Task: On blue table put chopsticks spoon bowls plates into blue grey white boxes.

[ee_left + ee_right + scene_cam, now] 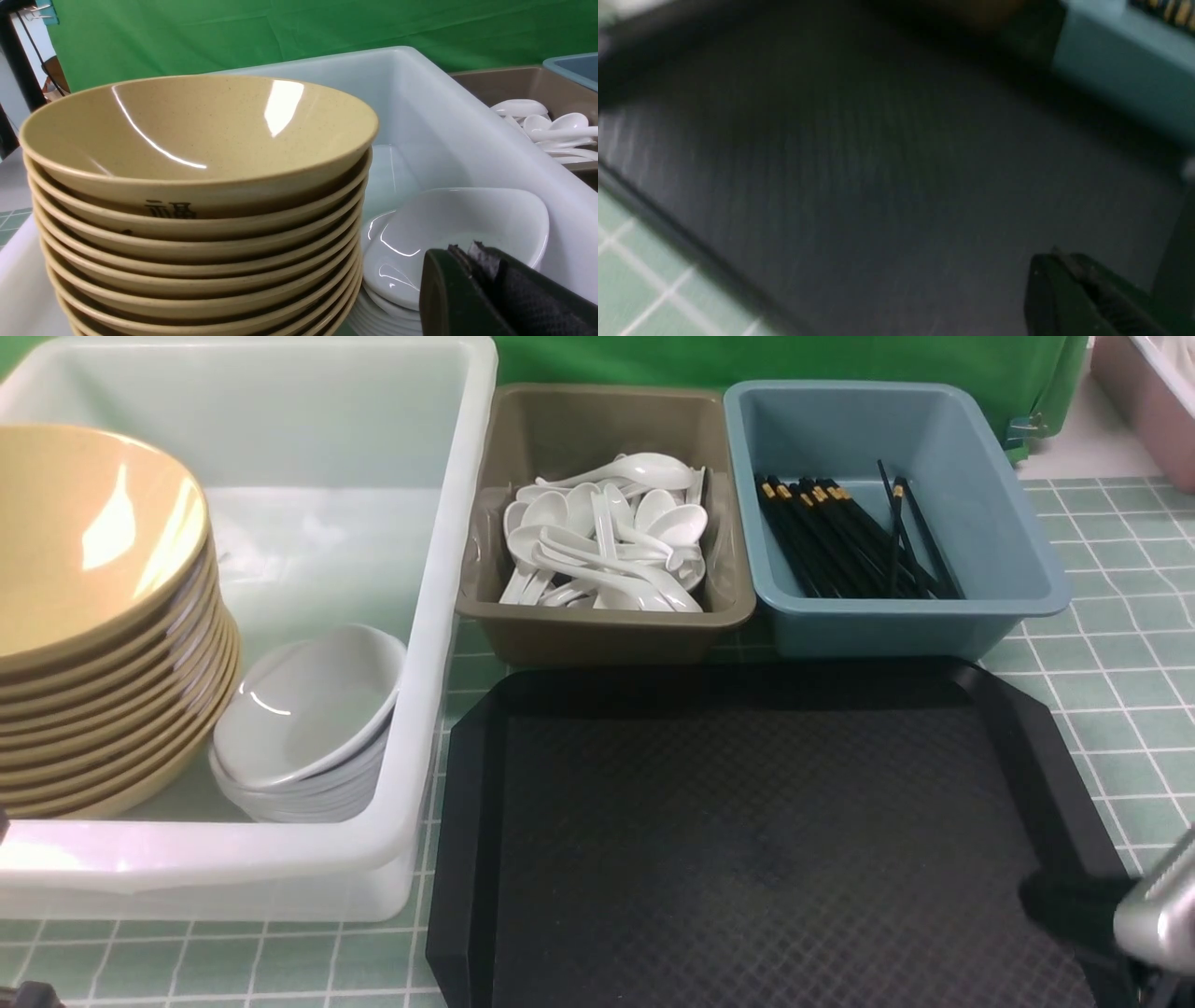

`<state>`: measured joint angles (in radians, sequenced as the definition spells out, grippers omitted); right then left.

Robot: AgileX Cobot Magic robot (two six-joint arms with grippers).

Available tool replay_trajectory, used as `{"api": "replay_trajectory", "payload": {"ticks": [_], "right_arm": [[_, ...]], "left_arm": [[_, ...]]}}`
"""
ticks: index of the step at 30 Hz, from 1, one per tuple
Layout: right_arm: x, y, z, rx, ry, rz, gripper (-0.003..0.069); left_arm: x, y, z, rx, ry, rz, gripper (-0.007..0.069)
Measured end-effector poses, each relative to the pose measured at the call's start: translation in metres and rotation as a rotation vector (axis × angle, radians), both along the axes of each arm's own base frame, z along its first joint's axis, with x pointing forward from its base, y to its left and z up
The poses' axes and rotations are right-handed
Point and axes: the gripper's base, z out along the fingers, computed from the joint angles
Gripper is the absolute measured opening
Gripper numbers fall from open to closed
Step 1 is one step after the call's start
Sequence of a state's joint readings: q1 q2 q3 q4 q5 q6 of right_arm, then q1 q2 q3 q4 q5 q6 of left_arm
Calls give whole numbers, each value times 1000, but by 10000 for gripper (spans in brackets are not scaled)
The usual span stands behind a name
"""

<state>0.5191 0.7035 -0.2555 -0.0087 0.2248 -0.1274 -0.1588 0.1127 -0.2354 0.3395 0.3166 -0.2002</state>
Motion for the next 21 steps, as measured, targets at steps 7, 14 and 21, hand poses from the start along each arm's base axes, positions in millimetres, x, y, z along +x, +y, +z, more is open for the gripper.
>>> {"api": "replay_trajectory", "payload": {"ticks": [7, 14, 21], "right_arm": [[-19, -11, -45, 3, 217, -91, 36], [-31, -27, -59, 301, 149, -317, 36], [-41, -47, -26, 320, -339, -350, 41]], "left_arm": [[0, 0, 0, -1, 0, 0, 2], [0, 0, 0, -1, 1, 0, 2], [0, 0, 0, -1, 3, 1, 2]]}}
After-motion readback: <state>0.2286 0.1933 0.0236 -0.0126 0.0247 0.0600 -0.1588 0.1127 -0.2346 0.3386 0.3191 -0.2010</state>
